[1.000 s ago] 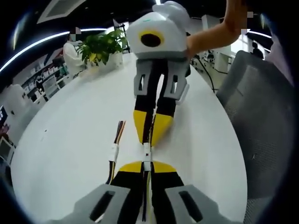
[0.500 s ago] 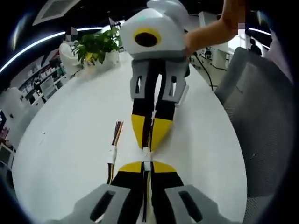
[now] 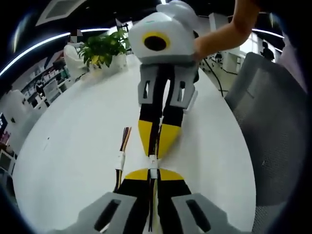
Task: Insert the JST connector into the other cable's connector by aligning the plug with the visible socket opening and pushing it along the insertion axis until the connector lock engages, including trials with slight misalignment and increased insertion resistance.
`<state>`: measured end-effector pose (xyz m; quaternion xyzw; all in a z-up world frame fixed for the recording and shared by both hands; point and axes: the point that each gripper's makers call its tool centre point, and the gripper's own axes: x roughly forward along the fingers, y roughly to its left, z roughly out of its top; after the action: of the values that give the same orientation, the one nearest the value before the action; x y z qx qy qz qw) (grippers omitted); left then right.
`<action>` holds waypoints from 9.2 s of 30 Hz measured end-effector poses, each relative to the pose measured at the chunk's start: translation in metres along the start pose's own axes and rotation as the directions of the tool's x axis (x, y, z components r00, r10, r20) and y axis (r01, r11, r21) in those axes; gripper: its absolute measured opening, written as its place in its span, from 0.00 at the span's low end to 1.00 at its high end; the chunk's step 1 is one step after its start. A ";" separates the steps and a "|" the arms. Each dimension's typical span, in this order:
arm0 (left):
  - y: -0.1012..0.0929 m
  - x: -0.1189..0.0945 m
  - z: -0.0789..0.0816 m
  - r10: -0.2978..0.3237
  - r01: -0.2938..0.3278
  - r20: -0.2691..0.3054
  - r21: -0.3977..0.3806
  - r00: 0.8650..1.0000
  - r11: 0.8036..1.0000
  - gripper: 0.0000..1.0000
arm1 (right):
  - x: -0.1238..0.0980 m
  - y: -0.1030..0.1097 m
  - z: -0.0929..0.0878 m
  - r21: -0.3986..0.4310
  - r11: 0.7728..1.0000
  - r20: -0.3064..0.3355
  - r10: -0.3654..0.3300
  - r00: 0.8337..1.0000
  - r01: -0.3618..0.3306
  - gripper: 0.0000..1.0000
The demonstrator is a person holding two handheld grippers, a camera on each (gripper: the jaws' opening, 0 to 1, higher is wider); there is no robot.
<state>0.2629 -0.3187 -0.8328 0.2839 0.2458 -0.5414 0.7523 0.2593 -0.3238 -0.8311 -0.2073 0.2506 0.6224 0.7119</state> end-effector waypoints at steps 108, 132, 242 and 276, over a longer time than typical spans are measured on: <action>-0.002 -0.029 0.020 0.201 -0.195 0.047 -0.120 0.978 0.974 0.63 | -0.032 0.024 0.000 0.103 0.975 -0.005 -0.196 0.981 0.196 0.48; -0.016 -0.110 0.057 0.383 -0.309 0.232 -0.299 0.894 0.903 0.99 | -0.084 0.055 0.025 0.153 0.927 0.036 -0.352 0.935 0.343 0.76; -0.082 -0.168 -0.009 0.527 -0.464 -0.050 -0.549 0.849 0.695 0.95 | -0.147 0.094 0.010 0.435 0.740 0.004 -0.572 0.820 0.514 0.93; -0.089 -0.160 -0.010 0.476 -0.424 -0.032 -0.512 0.879 0.747 0.94 | -0.149 0.090 0.005 0.464 0.715 -0.020 -0.582 0.813 0.523 0.90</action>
<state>0.1307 -0.2259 -0.7463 0.1002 0.2644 -0.2740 0.9192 0.1561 -0.4247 -0.7343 -0.0629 0.2677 0.3174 0.9075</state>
